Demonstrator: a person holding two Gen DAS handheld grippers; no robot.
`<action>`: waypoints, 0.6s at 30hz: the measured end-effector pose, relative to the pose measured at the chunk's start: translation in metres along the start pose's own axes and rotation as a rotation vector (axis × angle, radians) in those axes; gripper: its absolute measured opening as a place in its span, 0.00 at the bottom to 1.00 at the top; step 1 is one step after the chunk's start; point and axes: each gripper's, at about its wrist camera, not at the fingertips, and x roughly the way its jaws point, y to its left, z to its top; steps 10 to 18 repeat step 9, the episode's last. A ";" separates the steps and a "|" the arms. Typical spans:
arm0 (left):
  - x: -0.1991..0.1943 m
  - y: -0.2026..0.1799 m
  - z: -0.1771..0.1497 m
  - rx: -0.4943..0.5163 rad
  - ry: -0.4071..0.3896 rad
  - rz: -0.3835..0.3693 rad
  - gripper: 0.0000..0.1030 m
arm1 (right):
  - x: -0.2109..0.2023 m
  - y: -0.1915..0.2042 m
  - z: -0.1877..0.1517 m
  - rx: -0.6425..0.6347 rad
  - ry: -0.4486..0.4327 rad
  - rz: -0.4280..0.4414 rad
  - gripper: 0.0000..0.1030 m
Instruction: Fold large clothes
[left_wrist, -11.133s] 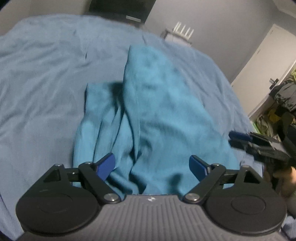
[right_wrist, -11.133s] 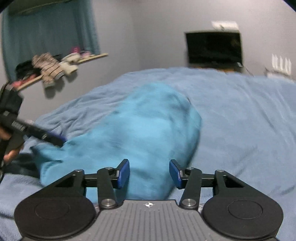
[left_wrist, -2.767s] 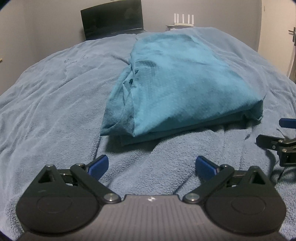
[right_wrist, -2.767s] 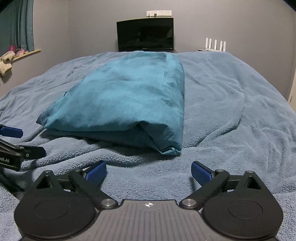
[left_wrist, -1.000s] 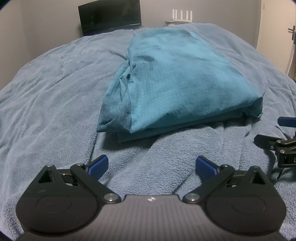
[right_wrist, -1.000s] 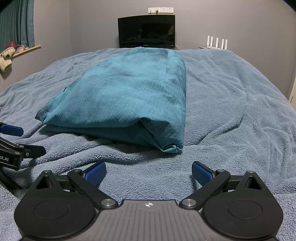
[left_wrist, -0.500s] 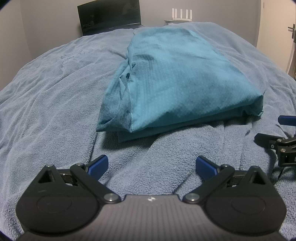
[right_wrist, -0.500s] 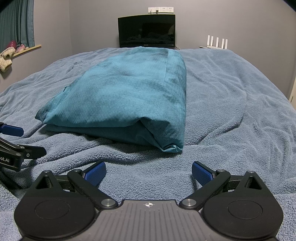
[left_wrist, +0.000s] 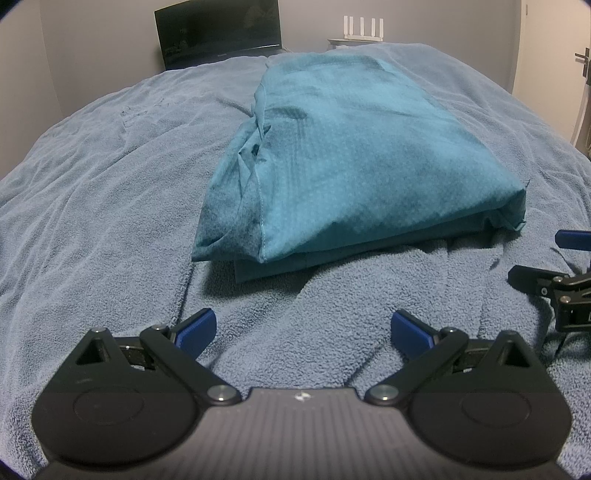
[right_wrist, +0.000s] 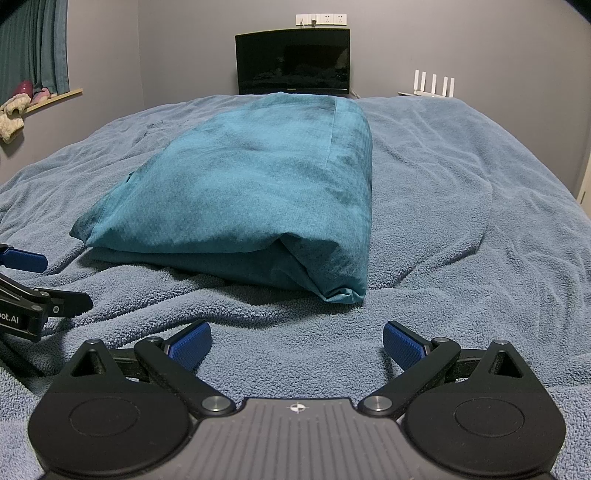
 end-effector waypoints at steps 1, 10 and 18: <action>0.000 0.000 0.000 0.001 0.000 0.000 0.99 | 0.000 0.000 0.000 0.000 0.000 0.000 0.98; 0.003 0.003 -0.002 -0.008 0.007 -0.012 0.99 | 0.000 -0.001 0.000 0.000 0.001 0.001 0.98; 0.003 0.003 -0.002 -0.008 0.007 -0.012 0.99 | 0.000 -0.001 0.000 0.000 0.001 0.001 0.98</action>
